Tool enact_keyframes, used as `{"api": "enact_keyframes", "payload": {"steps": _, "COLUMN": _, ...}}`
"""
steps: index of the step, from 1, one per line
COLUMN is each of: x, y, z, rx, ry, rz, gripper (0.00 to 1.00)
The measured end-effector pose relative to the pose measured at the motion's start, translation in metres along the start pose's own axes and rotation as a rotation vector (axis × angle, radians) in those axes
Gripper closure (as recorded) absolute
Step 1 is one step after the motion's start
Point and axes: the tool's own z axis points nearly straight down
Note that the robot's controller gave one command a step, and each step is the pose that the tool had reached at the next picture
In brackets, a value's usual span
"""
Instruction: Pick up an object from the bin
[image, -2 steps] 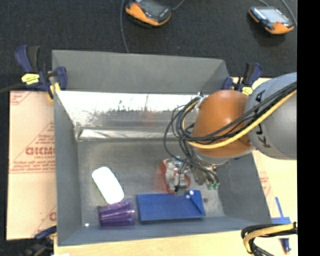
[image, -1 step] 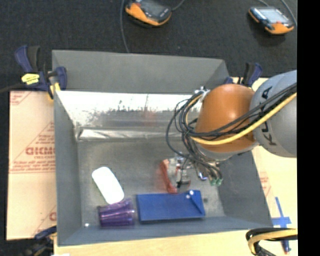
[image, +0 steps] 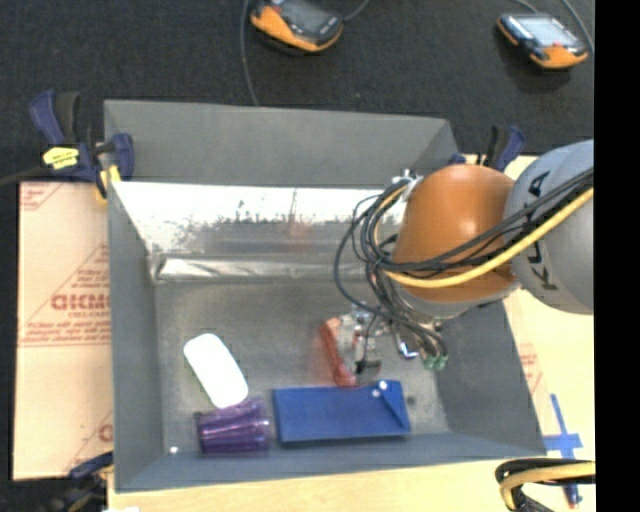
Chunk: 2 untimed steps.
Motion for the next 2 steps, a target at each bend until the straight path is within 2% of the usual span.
{"api": "enact_keyframes", "payload": {"steps": 1, "x": -0.001, "y": -0.001, "z": -0.029, "rx": 0.001, "ry": -0.001, "rz": 0.001, "gripper": 1.00}}
{"api": "enact_keyframes", "payload": {"steps": 2, "x": -0.002, "y": -0.001, "z": -0.043, "rx": 0.001, "ry": -0.004, "rz": 0.001, "gripper": 1.00}}
